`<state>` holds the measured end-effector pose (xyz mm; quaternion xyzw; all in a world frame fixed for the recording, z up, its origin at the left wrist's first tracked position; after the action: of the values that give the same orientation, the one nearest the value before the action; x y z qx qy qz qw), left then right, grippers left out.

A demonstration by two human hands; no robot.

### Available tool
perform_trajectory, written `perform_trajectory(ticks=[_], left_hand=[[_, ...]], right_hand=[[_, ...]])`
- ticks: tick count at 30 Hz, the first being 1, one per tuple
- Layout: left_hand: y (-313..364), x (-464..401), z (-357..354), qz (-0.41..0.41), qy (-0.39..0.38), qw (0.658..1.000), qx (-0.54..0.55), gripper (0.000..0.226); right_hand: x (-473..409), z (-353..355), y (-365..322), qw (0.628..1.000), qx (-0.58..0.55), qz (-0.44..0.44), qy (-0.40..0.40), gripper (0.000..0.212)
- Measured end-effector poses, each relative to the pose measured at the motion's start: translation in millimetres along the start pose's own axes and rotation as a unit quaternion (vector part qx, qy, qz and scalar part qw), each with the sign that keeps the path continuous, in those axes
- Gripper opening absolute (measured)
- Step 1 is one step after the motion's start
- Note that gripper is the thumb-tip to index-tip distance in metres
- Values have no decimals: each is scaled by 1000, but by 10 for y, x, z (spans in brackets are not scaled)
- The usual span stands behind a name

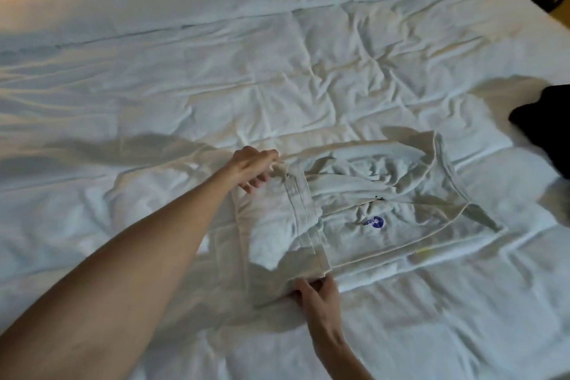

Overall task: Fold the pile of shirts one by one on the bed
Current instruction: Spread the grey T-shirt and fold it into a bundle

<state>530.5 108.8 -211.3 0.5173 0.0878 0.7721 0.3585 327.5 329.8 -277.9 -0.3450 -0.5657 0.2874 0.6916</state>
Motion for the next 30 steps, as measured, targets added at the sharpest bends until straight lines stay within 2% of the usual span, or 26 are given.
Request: perform_trajectory(ticks=[3,5,7,8,9,10,11,12,13,15,16,18,20,22,24,27,30], left_hand=[[-15,-103,-28,-57,44,993,-94,36],[0,-154,-19,-99,82,978,-164,30],[39,-212,-12,-126,102,976,-144,16],[58,-232,-9,-136,107,976,-130,11],[69,-228,-6,-152,113,973,-133,12],[68,-212,1,-178,120,964,-157,20],[61,-155,15,-216,137,947,-196,28],[44,-79,43,-260,163,921,-241,36],[18,19,68,-309,184,887,-290,44],[-119,158,57,-390,182,816,-387,47],[-236,188,48,-414,170,784,-429,46],[-500,185,23,-423,156,738,-502,58],[-692,129,-8,-394,149,728,-541,75],[-731,113,-36,-384,165,735,-535,74],[-668,133,-62,-396,188,735,-517,64],[-548,199,-21,-417,229,718,-508,47],[-294,319,66,-410,269,735,-468,30]], right_hand=[[-33,115,-168,999,6,9,33,18],[-75,234,-293,995,72,44,61,20],[-74,313,-397,985,135,74,76,20],[-37,329,-457,980,158,84,84,13],[3,346,-519,971,192,106,98,8],[43,351,-593,950,246,152,118,26],[76,318,-629,922,307,204,123,45],[127,245,-691,892,350,259,118,55],[179,133,-728,869,378,302,97,53],[278,-162,-750,836,431,339,15,37],[298,-301,-715,814,470,339,-20,38],[309,-530,-612,775,543,318,-63,59],[294,-674,-567,760,581,277,-88,75],[273,-772,-520,753,597,249,-121,77],[227,-821,-495,740,614,240,-136,64],[208,-744,-676,743,607,243,-144,37],[117,-484,-900,792,556,213,-135,23]])
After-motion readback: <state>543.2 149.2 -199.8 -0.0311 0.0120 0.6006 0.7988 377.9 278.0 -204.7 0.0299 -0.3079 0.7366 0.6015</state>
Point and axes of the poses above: each hand's wrist, its own x-axis away from the middle knuckle, its own z-axis out of the back of the hand, y = z × x, the point moved 7 cm from there along -x, towards the middle knuckle, and after that the axes turned 8 degrees about z, right-handed, at the moved point
